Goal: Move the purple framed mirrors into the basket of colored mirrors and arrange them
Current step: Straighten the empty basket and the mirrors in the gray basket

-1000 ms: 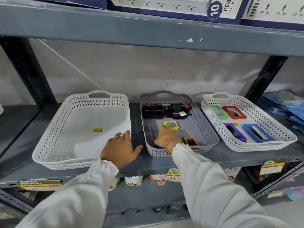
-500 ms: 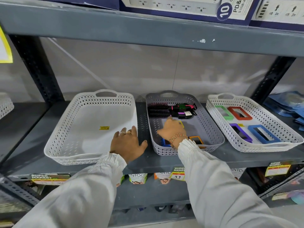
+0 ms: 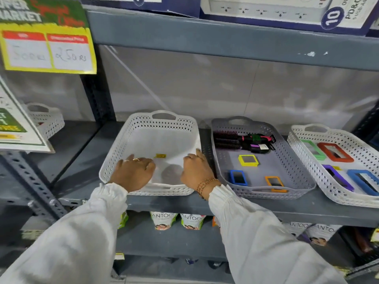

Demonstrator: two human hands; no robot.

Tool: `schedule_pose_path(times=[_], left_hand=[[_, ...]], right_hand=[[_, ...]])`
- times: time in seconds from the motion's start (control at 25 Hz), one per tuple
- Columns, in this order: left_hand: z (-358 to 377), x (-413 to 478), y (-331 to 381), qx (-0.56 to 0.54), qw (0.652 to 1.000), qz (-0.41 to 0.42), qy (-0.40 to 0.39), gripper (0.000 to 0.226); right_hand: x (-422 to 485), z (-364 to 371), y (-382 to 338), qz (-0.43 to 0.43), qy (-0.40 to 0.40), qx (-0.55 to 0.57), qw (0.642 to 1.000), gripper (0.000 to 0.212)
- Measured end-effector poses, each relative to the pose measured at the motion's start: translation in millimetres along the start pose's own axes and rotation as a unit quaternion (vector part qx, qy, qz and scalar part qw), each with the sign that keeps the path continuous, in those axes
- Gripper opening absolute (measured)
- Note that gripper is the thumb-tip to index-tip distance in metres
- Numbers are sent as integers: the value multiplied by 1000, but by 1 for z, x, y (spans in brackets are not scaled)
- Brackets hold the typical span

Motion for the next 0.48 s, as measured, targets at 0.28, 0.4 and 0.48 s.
schedule_pose_path(times=[0.28, 0.4, 0.48], left_hand=[[-1, -11, -24, 34, 999, -40, 9, 67], [-1, -13, -23, 32, 999, -35, 15, 71], [-1, -14, -23, 40, 999, -30, 15, 71]], right_hand=[[-9, 7, 10, 58, -26, 3, 998, 42], [-15, 8, 11, 62, -25, 6, 998, 45], [-16, 10, 13, 65, -23, 7, 998, 45]])
Point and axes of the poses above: each hand's wrist, its own x-axis towards the middle knuckle, its own z-axis out of the palm, y = z × x, the point moved 7 cm from there along x, towards the middle knuckle, and after that the axes turned 8 degrees about y, right-handed, at the moved point
